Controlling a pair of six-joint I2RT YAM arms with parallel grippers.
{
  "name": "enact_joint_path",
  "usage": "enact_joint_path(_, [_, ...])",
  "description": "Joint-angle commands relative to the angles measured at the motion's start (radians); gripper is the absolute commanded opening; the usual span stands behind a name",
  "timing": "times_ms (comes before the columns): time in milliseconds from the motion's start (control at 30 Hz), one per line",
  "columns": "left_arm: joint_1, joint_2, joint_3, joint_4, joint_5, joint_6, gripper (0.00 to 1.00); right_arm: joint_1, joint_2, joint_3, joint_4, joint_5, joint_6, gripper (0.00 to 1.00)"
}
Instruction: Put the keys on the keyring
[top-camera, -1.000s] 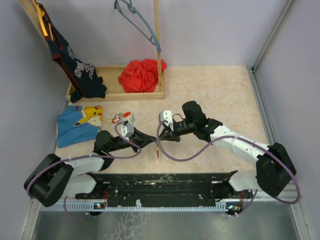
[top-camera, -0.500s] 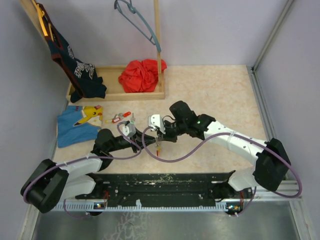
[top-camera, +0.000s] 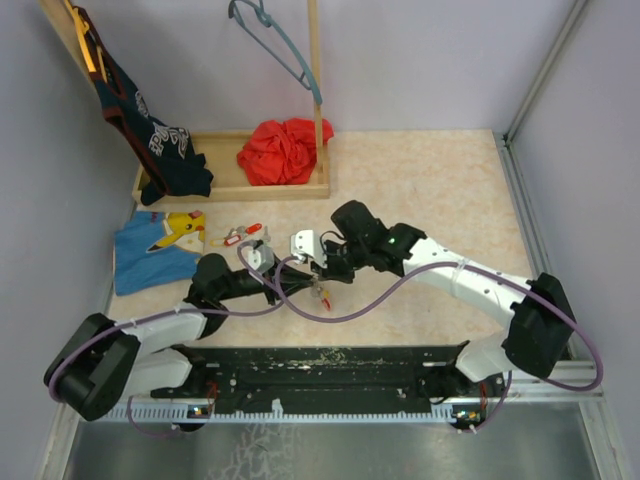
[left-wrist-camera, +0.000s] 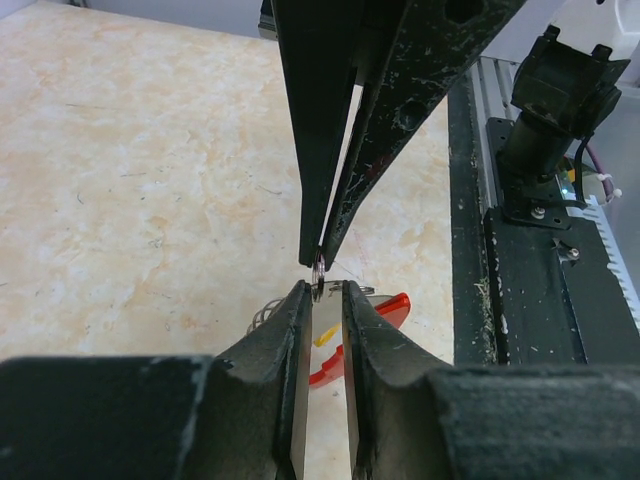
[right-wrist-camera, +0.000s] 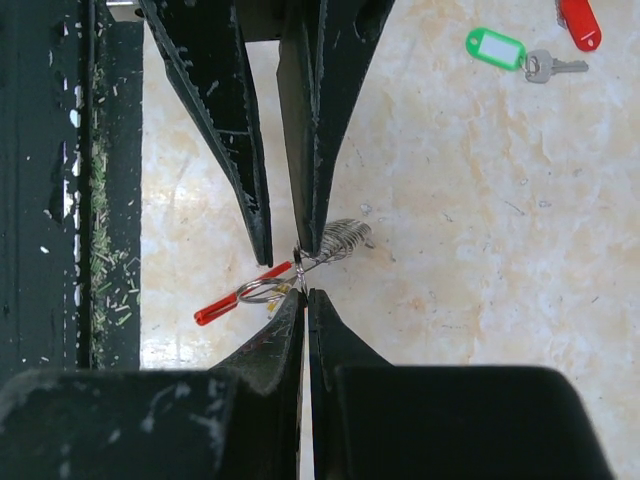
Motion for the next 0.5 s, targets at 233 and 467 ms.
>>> enact_joint_path(233, [-0.002,0.05,0.041,0.006,0.042,0.002,0.2,0.032,0.021,0.088,-0.02,0.033,-0.018,0.0])
enact_joint_path(467, [-0.002,0.049,0.043,0.005,0.032,0.0,0.14,0.044,0.032,0.097,-0.029,0.04,-0.02,0.0])
